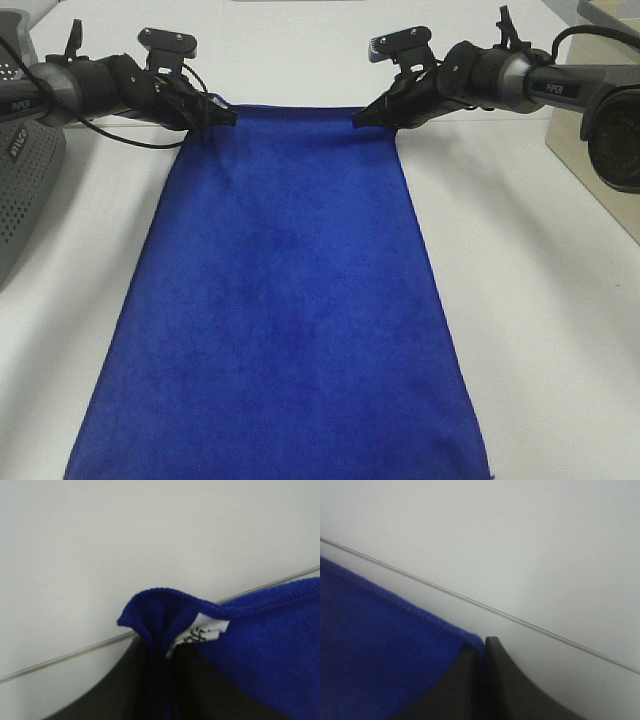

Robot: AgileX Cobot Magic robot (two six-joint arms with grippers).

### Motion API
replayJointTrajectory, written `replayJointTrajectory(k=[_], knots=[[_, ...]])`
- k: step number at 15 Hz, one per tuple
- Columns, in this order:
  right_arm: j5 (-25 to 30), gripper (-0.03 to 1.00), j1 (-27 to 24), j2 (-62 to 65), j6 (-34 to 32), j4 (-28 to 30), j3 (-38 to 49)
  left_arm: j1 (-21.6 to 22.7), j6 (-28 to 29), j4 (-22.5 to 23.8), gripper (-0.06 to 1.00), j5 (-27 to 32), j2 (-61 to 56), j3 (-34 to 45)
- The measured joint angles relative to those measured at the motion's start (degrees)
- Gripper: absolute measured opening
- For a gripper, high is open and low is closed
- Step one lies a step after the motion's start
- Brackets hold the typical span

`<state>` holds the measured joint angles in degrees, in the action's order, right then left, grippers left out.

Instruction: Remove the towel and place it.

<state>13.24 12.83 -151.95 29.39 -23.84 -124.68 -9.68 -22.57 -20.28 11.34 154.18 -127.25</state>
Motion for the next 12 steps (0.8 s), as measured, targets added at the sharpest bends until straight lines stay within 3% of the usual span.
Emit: replayJointTrajectory(k=[1, 2, 4, 6, 9, 12], knots=[[-0.1, 0.34, 0.0, 0.0, 0.0, -0.3, 0.0, 0.1, 0.0, 0.2, 0.40, -1.0, 0.0, 0.0], [-0.1, 0.41, -0.1, 0.0, 0.0, -1.0, 0.0, 0.1, 0.0, 0.2, 0.45, -1.6, 0.0, 0.0], [-0.1, 0.63, -0.1, 0.0, 0.0, -1.1, 0.0, 0.1, 0.0, 0.2, 0.69, -2.2, 0.0, 0.0], [0.3, 0.70, -0.1, 0.0, 0.0, -1.1, 0.0, 0.1, 0.0, 0.2, 0.81, -2.2, 0.0, 0.0], [2.3, 0.71, -0.2, 0.5, 0.0, 0.1, 0.0, 0.1, 0.0, 0.5, 0.84, -1.6, -0.3, 0.0], [5.7, 0.71, -0.8, 4.4, 0.0, 1.5, 0.0, 0.1, 0.0, 2.0, 0.84, 4.4, -3.5, -0.1]])
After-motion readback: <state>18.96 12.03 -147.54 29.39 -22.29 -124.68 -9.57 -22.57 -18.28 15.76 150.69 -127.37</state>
